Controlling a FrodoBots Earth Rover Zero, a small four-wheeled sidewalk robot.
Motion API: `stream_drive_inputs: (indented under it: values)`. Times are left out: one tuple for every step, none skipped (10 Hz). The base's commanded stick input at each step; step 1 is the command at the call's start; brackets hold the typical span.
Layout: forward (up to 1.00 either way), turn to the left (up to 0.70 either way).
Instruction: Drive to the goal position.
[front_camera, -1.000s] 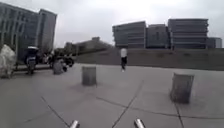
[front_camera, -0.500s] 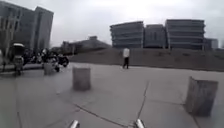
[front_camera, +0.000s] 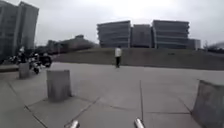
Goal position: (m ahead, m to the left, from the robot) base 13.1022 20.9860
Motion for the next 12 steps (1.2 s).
stream_drive_inputs:
  values:
    - [1.0,0.06]
    - [1.0,0.06]
    - [1.0,0.06]
    - [1.0,0.06]
    - [1.0,0.06]
    - [1.0,0.06]
    - [1.0,0.06]
    - [1.0,0.06]
    - [1.0,0.06]
    - [1.0,0.06]
    - [1.0,0.06]
    - [1.0,0.06]
